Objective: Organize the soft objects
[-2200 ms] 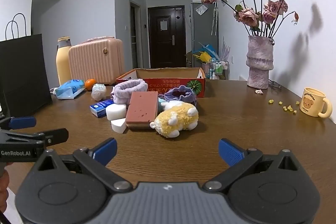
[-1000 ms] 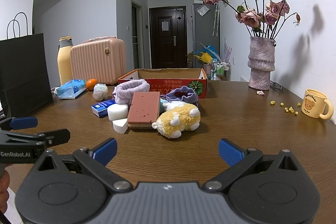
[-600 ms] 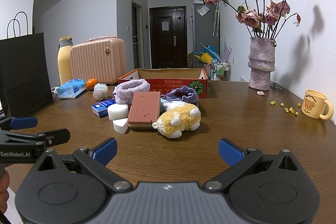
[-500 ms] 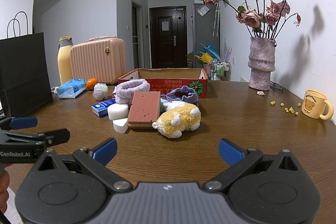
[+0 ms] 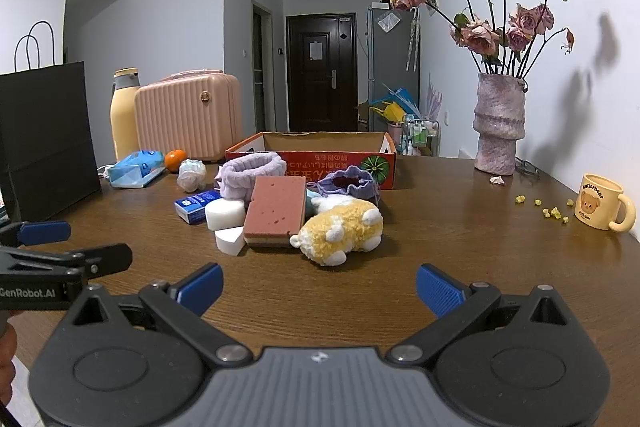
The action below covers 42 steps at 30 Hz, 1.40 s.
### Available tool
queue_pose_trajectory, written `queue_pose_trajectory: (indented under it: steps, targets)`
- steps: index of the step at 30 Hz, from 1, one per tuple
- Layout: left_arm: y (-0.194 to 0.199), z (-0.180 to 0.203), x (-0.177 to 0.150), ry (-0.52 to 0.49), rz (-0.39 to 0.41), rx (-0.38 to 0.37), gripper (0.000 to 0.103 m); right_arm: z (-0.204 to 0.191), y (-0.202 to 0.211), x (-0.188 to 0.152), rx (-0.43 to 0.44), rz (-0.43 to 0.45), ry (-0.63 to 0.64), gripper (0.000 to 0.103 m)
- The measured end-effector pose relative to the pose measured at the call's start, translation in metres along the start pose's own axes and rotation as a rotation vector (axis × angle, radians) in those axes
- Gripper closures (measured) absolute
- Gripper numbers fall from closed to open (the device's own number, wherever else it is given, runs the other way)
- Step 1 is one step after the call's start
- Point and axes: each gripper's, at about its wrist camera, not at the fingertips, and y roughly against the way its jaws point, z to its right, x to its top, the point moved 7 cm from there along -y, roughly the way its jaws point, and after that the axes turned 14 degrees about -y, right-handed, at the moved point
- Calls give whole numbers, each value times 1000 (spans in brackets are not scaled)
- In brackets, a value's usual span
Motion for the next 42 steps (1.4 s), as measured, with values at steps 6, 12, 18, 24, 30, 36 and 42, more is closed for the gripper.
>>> queue_pose_trajectory:
  steps: [6, 12, 18, 24, 30, 36, 42]
  targets:
    - [0, -1, -1, -2, 2, 0, 0, 1, -1, 2, 1, 0, 8, 0]
    - [0, -2, 0, -5, 9, 0, 0, 1, -6, 3, -2, -4, 19, 0]
    - [-6, -3, 5, -13, 11, 1, 0, 3, -13, 5, -7, -8, 26, 0]
    - [-19, -4, 9, -22, 5, -2, 0, 5, -23, 8, -16, -14, 28, 0]
    - [-29, -6, 13, -25, -2, -1, 0, 7, -33, 12, -18, -22, 28, 0]
    - [-40, -7, 15, -27, -11, -1, 0, 9, -43, 16, -18, -28, 27, 0]
    - [-50, -8, 18, -30, -24, -3, 0, 10, -55, 20, -21, -38, 26, 0]
